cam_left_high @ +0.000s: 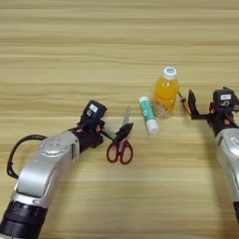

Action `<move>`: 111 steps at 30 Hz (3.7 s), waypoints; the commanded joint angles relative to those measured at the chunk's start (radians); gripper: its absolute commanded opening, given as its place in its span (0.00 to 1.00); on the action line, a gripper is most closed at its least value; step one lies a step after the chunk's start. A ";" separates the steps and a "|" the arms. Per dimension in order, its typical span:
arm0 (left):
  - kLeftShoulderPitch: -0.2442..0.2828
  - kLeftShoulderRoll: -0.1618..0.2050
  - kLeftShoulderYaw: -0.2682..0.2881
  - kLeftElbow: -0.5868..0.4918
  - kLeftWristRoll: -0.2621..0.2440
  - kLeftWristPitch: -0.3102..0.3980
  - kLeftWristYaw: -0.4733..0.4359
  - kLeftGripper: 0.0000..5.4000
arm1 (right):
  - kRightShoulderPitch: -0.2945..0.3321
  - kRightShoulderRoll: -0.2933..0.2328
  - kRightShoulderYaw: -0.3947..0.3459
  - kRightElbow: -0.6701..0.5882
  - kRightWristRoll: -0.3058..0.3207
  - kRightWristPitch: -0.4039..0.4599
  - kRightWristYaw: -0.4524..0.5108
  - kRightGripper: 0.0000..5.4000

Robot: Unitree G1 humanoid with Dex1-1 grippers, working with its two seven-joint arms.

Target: Move the objects on the table

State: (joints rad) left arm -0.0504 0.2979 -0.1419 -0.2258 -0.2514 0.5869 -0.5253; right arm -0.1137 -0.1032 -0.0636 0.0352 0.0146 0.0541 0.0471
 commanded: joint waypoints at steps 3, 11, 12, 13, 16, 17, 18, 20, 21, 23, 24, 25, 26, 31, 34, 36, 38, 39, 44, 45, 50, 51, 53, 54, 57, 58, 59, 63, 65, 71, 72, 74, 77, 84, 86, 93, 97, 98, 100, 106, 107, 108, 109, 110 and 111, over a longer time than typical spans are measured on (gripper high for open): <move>0.013 0.022 -0.026 -0.030 -0.022 0.033 -0.032 1.00 | -0.020 0.008 0.005 -0.003 -0.006 0.009 -0.012 1.00; 0.032 0.030 -0.064 -0.051 -0.016 0.046 -0.041 1.00 | -0.022 0.011 0.011 -0.008 -0.009 0.012 -0.017 1.00; 0.036 0.029 -0.073 -0.054 -0.014 0.048 -0.041 1.00 | -0.022 0.012 0.012 -0.008 -0.009 0.012 -0.018 1.00; 0.040 0.029 -0.080 -0.057 -0.014 0.048 -0.040 1.00 | -0.022 0.012 0.013 -0.008 -0.009 0.012 -0.019 1.00; 0.057 0.040 -0.103 -0.064 -0.007 0.049 -0.041 1.00 | -0.022 0.013 0.014 -0.009 -0.010 0.012 -0.022 1.00; 0.062 0.045 -0.107 -0.064 -0.004 0.046 -0.040 1.00 | -0.022 0.014 0.015 -0.010 -0.010 0.012 -0.022 1.00; 0.067 0.049 -0.109 -0.064 -0.002 0.044 -0.040 1.00 | -0.023 0.014 0.015 -0.010 -0.011 0.011 -0.023 1.00; 0.075 0.055 -0.114 -0.065 0.000 0.041 -0.040 1.00 | -0.023 0.014 0.015 -0.010 -0.011 0.011 -0.023 1.00; 0.079 0.057 -0.118 -0.067 0.001 0.040 -0.040 1.00 | -0.023 0.014 0.015 -0.010 -0.012 0.011 -0.022 1.00; 0.086 0.060 -0.127 -0.070 0.004 0.038 -0.041 1.00 | -0.022 0.014 0.015 -0.011 -0.013 0.011 -0.022 1.00; 0.088 0.060 -0.131 -0.070 0.006 0.038 -0.040 1.00 | -0.022 0.014 0.014 -0.011 -0.012 0.012 -0.021 1.00; 0.087 0.062 -0.133 -0.070 0.007 0.038 -0.039 1.00 | -0.023 0.015 0.014 -0.011 -0.012 0.012 -0.021 1.00; 0.088 0.062 -0.133 -0.070 0.011 0.036 -0.034 1.00 | -0.023 0.015 0.014 -0.011 -0.013 0.012 -0.022 1.00; 0.090 0.067 -0.122 -0.060 0.022 0.028 -0.024 1.00 | -0.024 0.016 0.015 -0.013 -0.014 0.014 -0.022 1.00; 0.090 0.069 -0.123 -0.058 0.024 0.025 -0.022 1.00 | -0.023 0.016 0.015 -0.014 -0.014 0.014 -0.022 1.00; 0.090 0.073 -0.126 -0.052 0.036 0.016 -0.015 1.00 | -0.023 0.016 0.015 -0.014 -0.015 0.014 -0.021 1.00; 0.087 0.081 -0.129 -0.038 0.058 -0.005 -0.005 1.00 | -0.025 0.017 0.016 -0.014 -0.016 0.016 -0.021 1.00; 0.085 0.083 -0.129 -0.026 0.064 -0.013 -0.005 1.00 | -0.026 0.017 0.016 -0.014 -0.016 0.016 -0.021 1.00; 0.072 0.091 -0.138 0.055 0.115 -0.073 -0.001 1.00 | -0.027 0.019 0.017 -0.015 -0.019 0.018 -0.022 1.00; 0.069 0.090 -0.141 0.069 0.120 -0.082 -0.004 1.00 | -0.027 0.019 0.017 -0.015 -0.019 0.018 -0.022 1.00; 0.053 0.085 -0.146 0.148 0.140 -0.127 0.003 1.00 | -0.026 0.020 0.017 -0.016 -0.019 0.019 -0.021 1.00; 0.048 0.083 -0.142 0.163 0.140 -0.134 0.007 1.00 | -0.026 0.020 0.017 -0.016 -0.018 0.019 -0.020 1.00; 0.042 0.080 -0.137 0.186 0.140 -0.142 0.012 1.00 | -0.026 0.020 0.017 -0.016 -0.018 0.020 -0.020 1.00; 0.038 0.078 -0.134 0.196 0.140 -0.146 0.015 1.00 | -0.026 0.020 0.017 -0.016 -0.018 0.020 -0.020 1.00; 0.023 0.067 -0.115 0.237 0.138 -0.158 0.033 1.00 | -0.026 0.019 0.017 -0.015 -0.019 0.019 -0.020 1.00; 0.019 0.065 -0.112 0.247 0.138 -0.162 0.035 1.00 | -0.025 0.019 0.016 -0.015 -0.019 0.019 -0.020 1.00; 0.015 0.065 -0.105 0.257 0.138 -0.166 0.037 1.00 | -0.025 0.019 0.016 -0.016 -0.019 0.019 -0.020 1.00; 0.002 0.072 -0.066 0.296 0.131 -0.179 0.043 1.00 | -0.026 0.019 0.017 -0.015 -0.020 0.019 -0.021 1.00; -0.001 0.073 -0.051 0.309 0.129 -0.183 0.046 1.00 | -0.027 0.019 0.017 -0.014 -0.020 0.019 -0.021 1.00; -0.005 0.070 -0.023 0.344 0.133 -0.193 0.049 1.00 | -0.028 0.020 0.017 -0.011 -0.021 0.017 -0.023 1.00; -0.005 0.071 -0.020 0.349 0.134 -0.195 0.049 1.00 | -0.028 0.020 0.016 -0.011 -0.021 0.017 -0.023 1.00; -0.008 0.071 -0.011 0.360 0.135 -0.199 0.051 1.00 | -0.028 0.020 0.016 -0.011 -0.022 0.017 -0.023 1.00; -0.011 0.068 -0.009 0.367 0.136 -0.204 0.051 1.00 | -0.029 0.019 0.016 -0.009 -0.021 0.015 -0.022 1.00; -0.016 0.046 0.001 0.352 0.129 -0.247 0.059 1.00 | -0.030 0.019 0.003 -0.013 -0.021 0.008 -0.035 1.00; -0.019 0.030 0.012 0.335 0.114 -0.270 0.060 1.00 | -0.031 0.019 -0.006 -0.013 -0.017 0.005 -0.041 1.00; -0.029 -0.010 0.022 0.279 0.075 -0.313 0.033 1.00 | -0.037 0.025 -0.058 -0.024 -0.003 -0.016 -0.085 1.00; -0.034 -0.026 0.027 0.269 0.073 -0.336 0.025 1.00 | -0.045 0.018 -0.113 -0.011 0.000 -0.009 -0.141 1.00; -0.036 -0.030 0.029 0.267 0.070 -0.338 0.025 1.00 | -0.046 0.014 -0.125 -0.006 -0.004 -0.008 -0.154 1.00; -0.040 -0.034 0.031 0.265 0.070 -0.348 0.024 1.00 | -0.048 0.006 -0.144 -0.002 -0.011 -0.005 -0.177 1.00; -0.049 -0.046 0.033 0.257 0.066 -0.367 0.022 1.00 | -0.050 -0.022 -0.229 0.007 -0.013 -0.012 -0.254 1.00; -0.050 -0.047 0.032 0.257 0.066 -0.371 0.021 1.00 | -0.050 -0.027 -0.242 0.007 -0.013 -0.013 -0.264 1.00; -0.052 -0.048 0.032 0.256 0.066 -0.375 0.020 1.00 | -0.051 -0.032 -0.254 0.009 -0.011 -0.014 -0.272 1.00; -0.054 -0.050 0.031 0.253 0.066 -0.381 0.019 1.00 | -0.052 -0.036 -0.263 0.012 -0.008 -0.013 -0.276 1.00; -0.056 -0.052 0.030 0.251 0.064 -0.385 0.017 1.00 | -0.053 -0.039 -0.270 0.015 -0.005 -0.013 -0.276 1.00; -0.060 -0.055 0.029 0.248 0.061 -0.388 0.015 1.00 | -0.053 -0.040 -0.273 0.017 -0.005 -0.013 -0.277 1.00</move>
State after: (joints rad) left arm -0.0946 0.2476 -0.1184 0.0410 -0.1829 0.2147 -0.5019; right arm -0.1510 -0.1366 -0.3248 0.0422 0.0002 0.0418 -0.2245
